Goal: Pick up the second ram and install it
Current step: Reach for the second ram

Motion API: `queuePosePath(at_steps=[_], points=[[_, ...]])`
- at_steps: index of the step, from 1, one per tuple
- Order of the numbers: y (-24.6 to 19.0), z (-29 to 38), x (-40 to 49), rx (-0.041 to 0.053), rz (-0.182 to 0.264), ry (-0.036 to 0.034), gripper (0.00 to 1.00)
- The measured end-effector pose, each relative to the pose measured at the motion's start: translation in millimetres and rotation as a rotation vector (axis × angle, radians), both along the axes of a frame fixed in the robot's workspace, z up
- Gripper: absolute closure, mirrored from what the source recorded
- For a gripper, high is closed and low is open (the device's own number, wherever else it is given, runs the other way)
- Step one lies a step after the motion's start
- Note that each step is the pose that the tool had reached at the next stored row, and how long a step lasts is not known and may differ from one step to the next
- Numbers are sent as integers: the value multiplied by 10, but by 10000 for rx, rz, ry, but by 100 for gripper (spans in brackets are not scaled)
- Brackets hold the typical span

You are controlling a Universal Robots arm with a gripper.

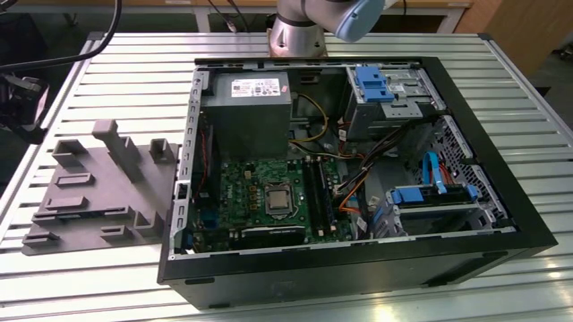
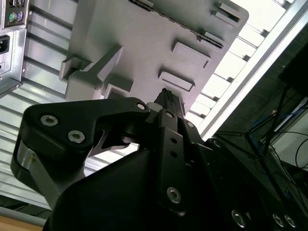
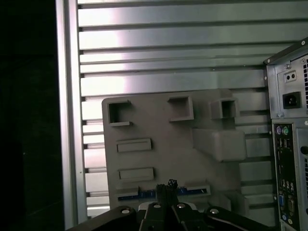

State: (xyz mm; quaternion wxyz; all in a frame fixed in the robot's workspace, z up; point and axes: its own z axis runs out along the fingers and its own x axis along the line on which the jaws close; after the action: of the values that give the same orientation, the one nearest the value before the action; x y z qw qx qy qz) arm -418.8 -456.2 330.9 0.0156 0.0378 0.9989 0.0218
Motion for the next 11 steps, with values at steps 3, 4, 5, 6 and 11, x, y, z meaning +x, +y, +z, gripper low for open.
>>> queuePosePath(at_steps=[3,4,5,6,11], points=[[-24,-19,0,1,0,-1,89],[-32,-26,0,1,0,-2,89],[-41,-33,0,1,-1,-2,89],[-49,-39,0,1,0,-1,89],[-93,-71,-2,1,-1,-1,89]])
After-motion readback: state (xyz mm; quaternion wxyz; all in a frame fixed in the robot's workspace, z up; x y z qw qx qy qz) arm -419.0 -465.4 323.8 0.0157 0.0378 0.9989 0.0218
